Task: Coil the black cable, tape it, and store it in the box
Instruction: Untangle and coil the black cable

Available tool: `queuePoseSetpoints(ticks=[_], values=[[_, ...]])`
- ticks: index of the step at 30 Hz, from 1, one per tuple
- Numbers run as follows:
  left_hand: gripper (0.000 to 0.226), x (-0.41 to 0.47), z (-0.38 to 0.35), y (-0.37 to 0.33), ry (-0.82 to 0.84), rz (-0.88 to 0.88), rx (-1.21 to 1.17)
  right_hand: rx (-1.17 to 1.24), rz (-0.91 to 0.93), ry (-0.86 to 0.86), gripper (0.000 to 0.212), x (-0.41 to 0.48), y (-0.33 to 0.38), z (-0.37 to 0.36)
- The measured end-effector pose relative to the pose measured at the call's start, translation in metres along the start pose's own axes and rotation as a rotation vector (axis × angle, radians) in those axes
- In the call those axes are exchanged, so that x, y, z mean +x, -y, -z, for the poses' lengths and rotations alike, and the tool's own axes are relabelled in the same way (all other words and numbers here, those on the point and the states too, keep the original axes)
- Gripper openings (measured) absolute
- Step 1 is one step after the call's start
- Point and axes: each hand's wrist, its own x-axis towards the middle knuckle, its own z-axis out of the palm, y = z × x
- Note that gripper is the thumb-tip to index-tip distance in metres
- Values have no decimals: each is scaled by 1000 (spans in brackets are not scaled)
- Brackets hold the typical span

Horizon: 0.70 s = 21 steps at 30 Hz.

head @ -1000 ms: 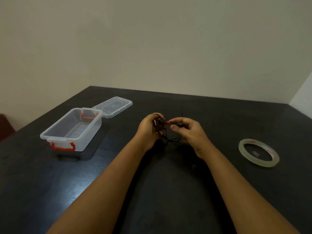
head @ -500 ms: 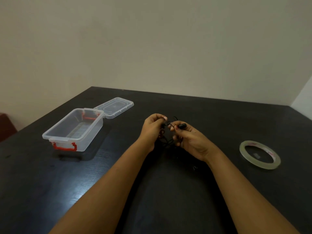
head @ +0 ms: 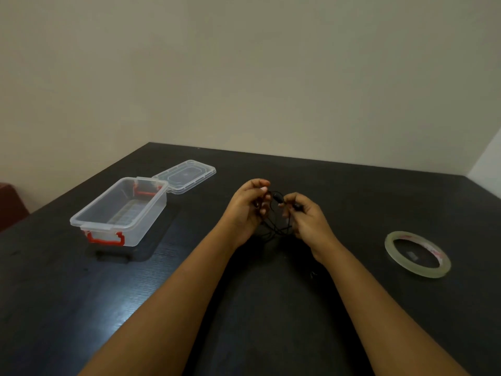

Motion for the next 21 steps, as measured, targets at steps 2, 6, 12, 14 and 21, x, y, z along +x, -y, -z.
queuePoseSetpoints(ticks=[2, 6, 12, 14, 21], values=[[17, 1, 3, 4, 17, -44, 129, -64, 23, -3, 34, 1, -3, -3], [12, 0, 1, 12, 17, -138, 475, -177, 183, -59, 37, 0, -4, -5], [22, 0, 1, 9, 50, -154, 605, -99, 112, -163, 40, 3, -7, -3], [26, 2, 2, 10, -58, -289, 798, 83, 27, -100, 47, 1, -2, -1], [29, 3, 2, 22, -122, -489, 1162, 335, -26, -127, 42, 1, 2, 4]])
